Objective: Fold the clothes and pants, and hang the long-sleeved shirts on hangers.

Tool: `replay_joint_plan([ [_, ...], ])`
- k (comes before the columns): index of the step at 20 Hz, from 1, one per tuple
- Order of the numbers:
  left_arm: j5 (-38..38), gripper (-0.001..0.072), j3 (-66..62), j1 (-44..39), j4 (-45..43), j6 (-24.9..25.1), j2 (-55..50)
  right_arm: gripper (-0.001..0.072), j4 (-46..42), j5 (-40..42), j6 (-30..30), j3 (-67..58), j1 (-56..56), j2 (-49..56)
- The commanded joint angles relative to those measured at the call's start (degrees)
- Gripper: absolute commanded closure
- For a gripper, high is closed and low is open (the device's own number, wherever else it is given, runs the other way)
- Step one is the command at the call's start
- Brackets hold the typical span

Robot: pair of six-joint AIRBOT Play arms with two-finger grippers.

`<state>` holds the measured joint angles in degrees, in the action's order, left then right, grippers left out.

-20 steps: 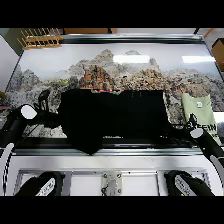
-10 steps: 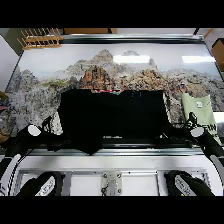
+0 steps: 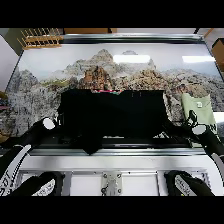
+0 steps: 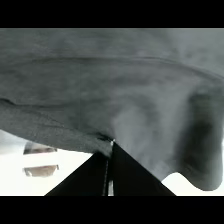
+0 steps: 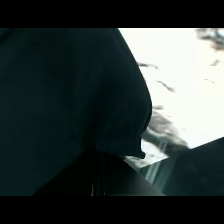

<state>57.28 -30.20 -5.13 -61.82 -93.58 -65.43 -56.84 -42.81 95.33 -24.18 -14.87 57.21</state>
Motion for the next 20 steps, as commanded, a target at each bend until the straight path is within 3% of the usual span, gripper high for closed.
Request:
replay_joint_plan([
  [1,6.47,0.0701,-3.39,1.99,-5.27,-0.28,4.39,0.0702,-6.64,-11.82,-1.07,-6.45,-1.97,-0.07],
  [6,20.46,0.0702,-5.33,8.07,-8.68,0.81,16.15,0.0702,-19.58,-30.97,-1.11,-16.31,-5.40,-0.04],
  [11,21.16,0.0701,-6.47,6.56,-8.72,0.79,20.24,0.0703,-19.96,-34.23,-1.07,-21.42,-5.31,0.37],
  [20,20.63,0.0701,-26.91,6.54,-8.74,5.20,-1.03,0.0703,-19.98,-33.99,-0.35,-32.72,0.96,12.24],
])
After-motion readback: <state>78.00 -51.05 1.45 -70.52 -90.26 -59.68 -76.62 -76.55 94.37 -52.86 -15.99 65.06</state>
